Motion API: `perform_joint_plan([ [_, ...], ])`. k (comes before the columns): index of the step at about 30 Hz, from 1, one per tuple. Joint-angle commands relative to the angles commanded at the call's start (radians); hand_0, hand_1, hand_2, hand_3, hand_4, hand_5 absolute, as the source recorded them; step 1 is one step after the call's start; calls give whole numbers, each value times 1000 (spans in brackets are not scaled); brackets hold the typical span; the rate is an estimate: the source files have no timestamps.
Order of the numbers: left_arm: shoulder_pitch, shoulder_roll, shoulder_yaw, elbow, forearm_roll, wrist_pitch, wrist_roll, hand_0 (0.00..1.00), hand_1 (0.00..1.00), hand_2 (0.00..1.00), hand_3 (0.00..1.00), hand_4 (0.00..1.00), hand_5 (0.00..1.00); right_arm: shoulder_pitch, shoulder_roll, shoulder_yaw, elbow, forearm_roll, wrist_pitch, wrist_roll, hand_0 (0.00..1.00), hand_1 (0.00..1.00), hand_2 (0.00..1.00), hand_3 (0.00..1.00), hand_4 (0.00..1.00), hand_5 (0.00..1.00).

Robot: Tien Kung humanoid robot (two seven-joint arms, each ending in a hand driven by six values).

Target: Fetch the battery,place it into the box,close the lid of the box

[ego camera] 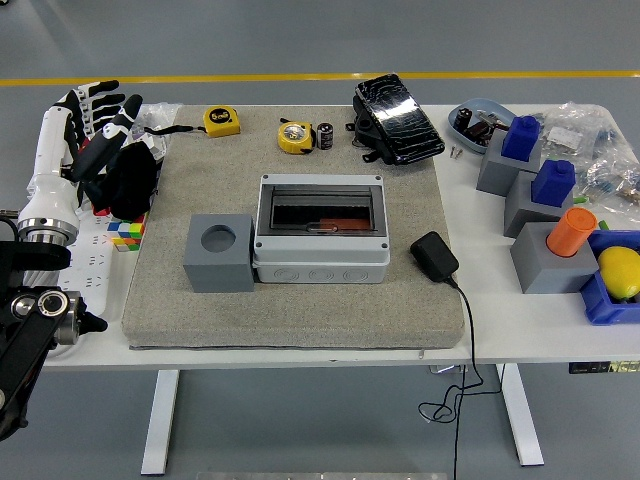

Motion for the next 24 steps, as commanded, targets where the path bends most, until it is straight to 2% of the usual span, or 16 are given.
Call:
perform_joint_plan([
  [8,19,-14,-3,-9,3,1,-1,706,724,709,741,899,592,-15,-1,-8,-1,6,-8,0,643,657,659,585,995,567],
  [24,38,-10,6,-7,18,-13,21,708,725,710,737,897,595,-23,14,-2,-5,4,-12,2,650,667,677,586,992,568],
])
